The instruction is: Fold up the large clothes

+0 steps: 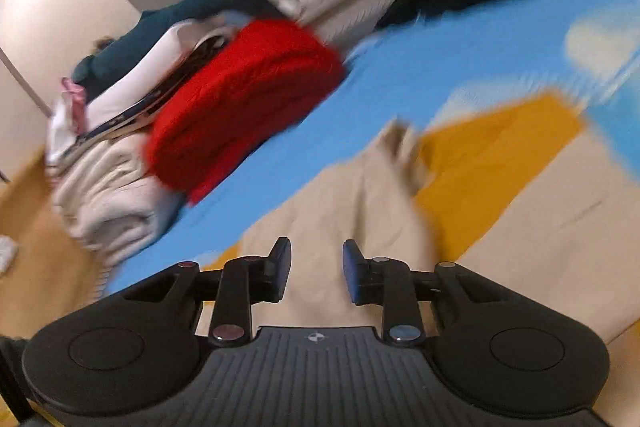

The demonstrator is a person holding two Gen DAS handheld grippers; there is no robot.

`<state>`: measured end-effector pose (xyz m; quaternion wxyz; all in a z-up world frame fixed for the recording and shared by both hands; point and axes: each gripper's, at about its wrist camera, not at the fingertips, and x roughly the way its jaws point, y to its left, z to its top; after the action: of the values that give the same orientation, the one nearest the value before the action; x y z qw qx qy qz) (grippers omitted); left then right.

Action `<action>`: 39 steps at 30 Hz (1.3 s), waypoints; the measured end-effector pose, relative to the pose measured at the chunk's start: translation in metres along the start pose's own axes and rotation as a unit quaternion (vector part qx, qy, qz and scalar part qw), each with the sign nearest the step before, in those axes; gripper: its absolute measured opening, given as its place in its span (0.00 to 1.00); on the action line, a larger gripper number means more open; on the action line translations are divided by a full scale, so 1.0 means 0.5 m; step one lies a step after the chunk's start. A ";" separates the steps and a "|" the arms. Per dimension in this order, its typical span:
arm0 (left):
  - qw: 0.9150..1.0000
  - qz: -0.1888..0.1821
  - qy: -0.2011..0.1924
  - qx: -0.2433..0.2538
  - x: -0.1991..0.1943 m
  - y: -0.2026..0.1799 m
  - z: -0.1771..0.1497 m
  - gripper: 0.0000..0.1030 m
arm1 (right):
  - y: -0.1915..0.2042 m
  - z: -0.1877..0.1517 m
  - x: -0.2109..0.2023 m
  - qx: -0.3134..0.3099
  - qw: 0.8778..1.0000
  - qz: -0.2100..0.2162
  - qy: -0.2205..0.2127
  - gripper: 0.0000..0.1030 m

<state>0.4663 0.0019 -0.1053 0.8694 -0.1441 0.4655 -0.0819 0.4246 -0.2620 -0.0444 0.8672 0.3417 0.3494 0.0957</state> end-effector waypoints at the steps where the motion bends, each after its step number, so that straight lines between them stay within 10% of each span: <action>1: 0.999 0.027 0.025 0.002 0.023 0.006 -0.011 0.33 | -0.015 -0.006 0.025 0.007 0.999 -0.033 0.022 0.29; 5: 0.997 0.047 0.053 0.002 0.034 0.017 -0.014 0.25 | -0.091 -0.037 0.095 0.039 0.983 -0.142 0.112 0.19; 9: 1.000 0.005 -0.003 0.003 -0.012 0.015 0.004 0.28 | -0.065 -0.022 0.070 0.003 0.981 -0.174 0.079 0.10; 14: 1.000 0.015 0.002 -0.018 0.010 0.032 -0.001 0.28 | 0.039 -0.018 0.009 -0.079 0.994 -0.058 -0.041 0.34; 17: 1.000 0.022 0.015 -0.006 0.015 0.031 -0.003 0.28 | 0.038 -0.043 0.046 -0.066 0.997 0.025 0.022 0.46; 21: 0.999 0.028 0.029 0.013 0.028 0.039 0.006 0.28 | -0.012 -0.101 0.127 -0.090 0.980 -0.107 0.144 0.41; 27: 0.999 0.029 0.027 0.010 0.014 0.050 0.011 0.28 | 0.027 -0.061 0.047 -0.098 0.990 -0.058 0.086 0.44; 31: 0.995 0.043 0.075 0.050 0.040 0.048 -0.014 0.26 | -0.037 -0.076 0.064 -0.074 0.979 -0.127 0.140 0.44; 33: 0.993 0.054 0.093 0.053 0.035 0.049 -0.023 0.26 | -0.064 -0.083 0.043 -0.049 0.976 -0.149 0.148 0.27; 39: 0.996 0.018 -0.016 0.087 -0.137 0.021 -0.002 0.27 | -0.014 -0.029 -0.122 -0.090 0.985 -0.135 0.049 0.36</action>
<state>0.4274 0.0308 -0.0555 0.8872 -0.0610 0.4453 -0.1045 0.3694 -0.2843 -0.0235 0.8810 0.2068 0.4248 0.0251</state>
